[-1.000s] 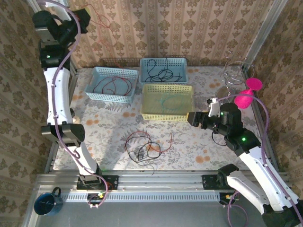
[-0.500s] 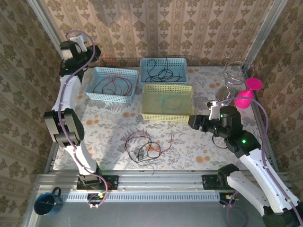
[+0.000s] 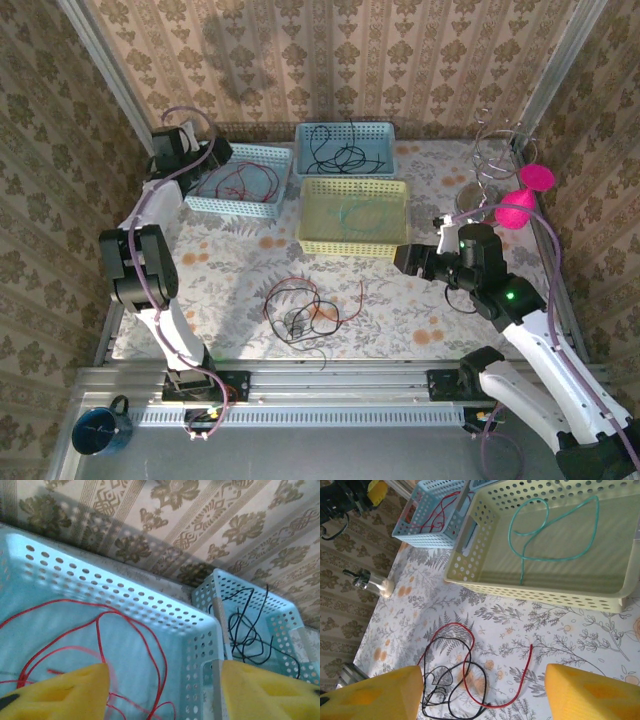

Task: Untangle the cables

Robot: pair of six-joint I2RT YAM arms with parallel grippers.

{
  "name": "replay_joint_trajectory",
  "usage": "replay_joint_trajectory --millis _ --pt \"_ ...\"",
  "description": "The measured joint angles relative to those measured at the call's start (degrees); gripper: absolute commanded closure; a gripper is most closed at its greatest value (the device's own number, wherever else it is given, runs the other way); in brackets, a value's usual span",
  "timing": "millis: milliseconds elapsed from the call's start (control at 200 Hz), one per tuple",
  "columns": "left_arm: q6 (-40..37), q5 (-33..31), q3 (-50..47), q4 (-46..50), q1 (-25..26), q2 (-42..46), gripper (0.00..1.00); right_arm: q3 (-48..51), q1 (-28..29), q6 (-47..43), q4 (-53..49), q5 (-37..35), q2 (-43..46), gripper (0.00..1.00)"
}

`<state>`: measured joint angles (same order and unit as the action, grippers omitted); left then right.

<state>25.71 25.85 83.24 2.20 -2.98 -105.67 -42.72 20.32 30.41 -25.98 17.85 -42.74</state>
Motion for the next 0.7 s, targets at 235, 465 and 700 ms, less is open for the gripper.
replay_joint_trajectory --millis 235,465,700 --pt "-1.7 -3.34 4.22 12.33 0.0 8.2 0.3 0.07 2.47 0.07 0.04 -0.98 1.11 0.39" --pt "-1.51 -6.71 -6.86 14.1 5.62 30.95 0.32 1.22 15.56 1.05 0.57 -8.63 -5.22 0.45" --pt "0.0 -11.5 -35.12 14.49 24.44 52.15 0.33 0.83 26.56 -0.55 3.52 -15.39 -20.17 0.43"
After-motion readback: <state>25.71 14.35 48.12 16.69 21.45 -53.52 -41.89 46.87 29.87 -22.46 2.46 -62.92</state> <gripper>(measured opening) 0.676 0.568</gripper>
